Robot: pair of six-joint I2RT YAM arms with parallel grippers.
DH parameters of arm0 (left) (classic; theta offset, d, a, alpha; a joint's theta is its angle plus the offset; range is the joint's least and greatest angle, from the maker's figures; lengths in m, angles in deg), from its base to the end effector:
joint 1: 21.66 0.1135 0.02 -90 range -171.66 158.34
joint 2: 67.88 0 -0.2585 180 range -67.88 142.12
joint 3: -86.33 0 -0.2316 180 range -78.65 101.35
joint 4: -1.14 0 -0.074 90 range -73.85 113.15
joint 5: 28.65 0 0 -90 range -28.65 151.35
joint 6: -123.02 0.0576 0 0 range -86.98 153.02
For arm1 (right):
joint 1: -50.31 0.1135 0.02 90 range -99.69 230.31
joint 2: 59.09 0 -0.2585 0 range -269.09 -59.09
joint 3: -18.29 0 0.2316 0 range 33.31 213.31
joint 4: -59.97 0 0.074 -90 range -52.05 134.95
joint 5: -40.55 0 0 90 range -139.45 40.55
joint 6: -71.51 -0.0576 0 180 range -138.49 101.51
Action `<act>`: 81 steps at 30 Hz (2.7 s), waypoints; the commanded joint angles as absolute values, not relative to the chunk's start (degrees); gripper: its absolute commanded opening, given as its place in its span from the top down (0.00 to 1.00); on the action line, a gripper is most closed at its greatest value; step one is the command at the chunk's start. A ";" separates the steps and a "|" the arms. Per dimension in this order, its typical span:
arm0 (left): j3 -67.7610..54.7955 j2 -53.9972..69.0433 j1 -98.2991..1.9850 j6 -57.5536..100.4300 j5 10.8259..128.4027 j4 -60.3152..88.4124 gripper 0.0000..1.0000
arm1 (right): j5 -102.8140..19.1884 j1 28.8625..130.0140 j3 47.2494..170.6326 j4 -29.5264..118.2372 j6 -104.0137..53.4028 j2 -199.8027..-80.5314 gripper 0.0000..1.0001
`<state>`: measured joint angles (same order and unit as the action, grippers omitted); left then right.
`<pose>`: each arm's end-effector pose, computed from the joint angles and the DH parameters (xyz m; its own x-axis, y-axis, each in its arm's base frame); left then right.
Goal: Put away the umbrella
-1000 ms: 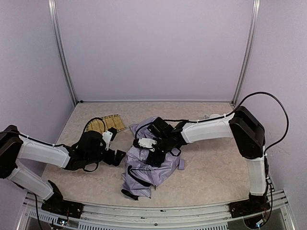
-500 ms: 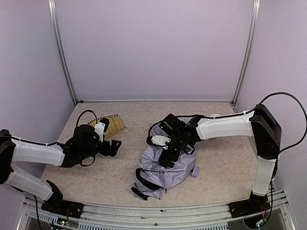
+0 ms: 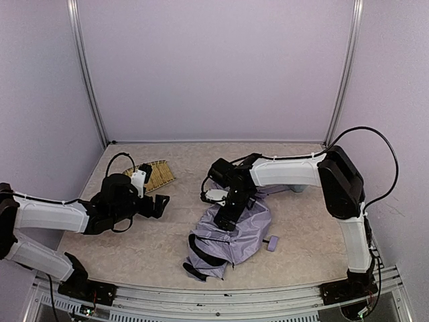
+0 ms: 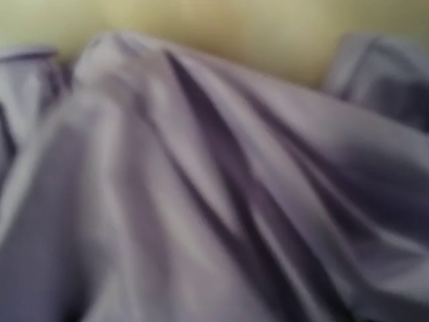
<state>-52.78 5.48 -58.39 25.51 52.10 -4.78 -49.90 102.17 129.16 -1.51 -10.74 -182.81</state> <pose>0.2127 -0.1471 0.1784 -0.4172 0.1504 -0.8963 0.4241 0.9044 -0.0457 0.2627 0.3339 0.1503 -0.4833 -0.8339 -0.2666 -0.8582 0.5115 -0.0439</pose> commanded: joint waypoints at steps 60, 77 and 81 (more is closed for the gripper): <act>-51.17 -9.65 -57.84 32.79 38.18 -9.45 0.01 | -59.95 111.02 53.38 142.74 -11.31 -173.14 1.00; -49.90 -11.94 -59.28 32.98 35.96 -6.81 0.01 | -41.48 109.66 105.27 94.12 9.69 -147.91 1.00; -48.01 -17.32 -59.44 32.72 34.77 -4.36 0.01 | -38.46 109.73 112.23 90.08 8.79 -148.31 1.00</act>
<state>-51.67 -11.98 -59.00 32.31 36.91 -6.11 -44.18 109.77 107.30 95.80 7.62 -150.24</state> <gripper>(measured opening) 0.987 0.138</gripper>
